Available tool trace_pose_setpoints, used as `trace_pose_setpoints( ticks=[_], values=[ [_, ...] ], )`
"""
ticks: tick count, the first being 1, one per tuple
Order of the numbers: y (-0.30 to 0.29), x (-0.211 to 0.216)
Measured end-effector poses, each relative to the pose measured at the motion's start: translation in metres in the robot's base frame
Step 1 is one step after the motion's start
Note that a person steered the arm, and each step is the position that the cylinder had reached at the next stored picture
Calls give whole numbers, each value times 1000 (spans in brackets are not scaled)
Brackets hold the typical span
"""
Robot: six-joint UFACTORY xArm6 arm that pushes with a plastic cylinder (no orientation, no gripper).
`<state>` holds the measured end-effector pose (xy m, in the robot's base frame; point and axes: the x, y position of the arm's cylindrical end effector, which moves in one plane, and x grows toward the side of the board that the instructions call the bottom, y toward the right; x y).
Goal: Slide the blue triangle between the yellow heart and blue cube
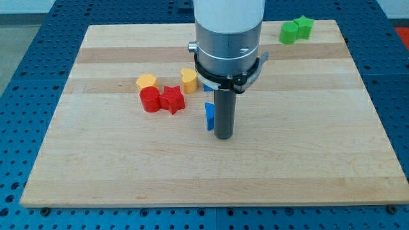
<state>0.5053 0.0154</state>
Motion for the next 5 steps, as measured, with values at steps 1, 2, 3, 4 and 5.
trace_pose_setpoints(
  ticks=[1,2,3,4,5],
  values=[
    [0,-3],
    [-1,-9],
    [-4,-14],
    [-15,-14],
    [-27,-14]
  ],
)
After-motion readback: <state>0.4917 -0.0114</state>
